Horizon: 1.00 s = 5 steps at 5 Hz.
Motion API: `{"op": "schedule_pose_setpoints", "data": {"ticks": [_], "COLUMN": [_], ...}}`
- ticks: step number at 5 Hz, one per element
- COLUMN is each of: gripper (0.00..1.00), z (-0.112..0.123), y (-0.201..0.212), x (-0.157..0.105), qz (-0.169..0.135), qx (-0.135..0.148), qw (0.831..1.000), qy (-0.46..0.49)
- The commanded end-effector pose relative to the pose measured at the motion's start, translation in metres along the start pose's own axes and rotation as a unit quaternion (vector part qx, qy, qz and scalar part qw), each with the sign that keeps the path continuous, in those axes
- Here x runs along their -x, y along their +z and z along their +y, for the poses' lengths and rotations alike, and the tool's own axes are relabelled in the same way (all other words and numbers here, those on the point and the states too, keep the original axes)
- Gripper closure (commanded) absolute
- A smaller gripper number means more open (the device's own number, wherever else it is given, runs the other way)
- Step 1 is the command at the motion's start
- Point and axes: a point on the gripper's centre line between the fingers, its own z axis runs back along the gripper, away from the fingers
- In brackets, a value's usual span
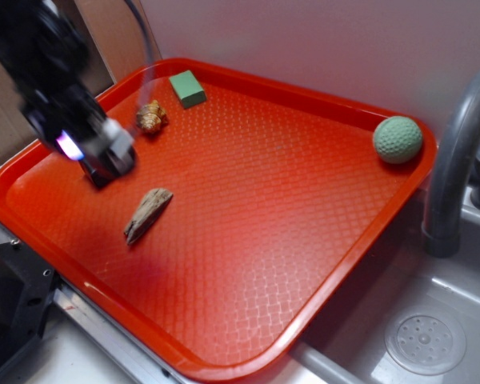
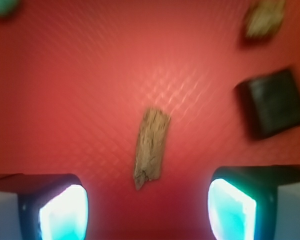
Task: Grab the wood chip.
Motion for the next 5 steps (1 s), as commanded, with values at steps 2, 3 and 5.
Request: {"op": "schedule_pose_setpoints", "data": {"ticks": [2, 3, 5], "gripper": [0.0, 0.0, 0.0], "z": [0.014, 0.022, 0.031], "y": [-0.046, -0.055, -0.071], "x": [-0.021, -0.028, -0.042], "qz": [0.067, 0.084, 0.123], "qx": [-0.035, -0.034, -0.039], "qw": [0.997, 0.996, 0.992], "qy": [-0.009, -0.001, 0.016]}}
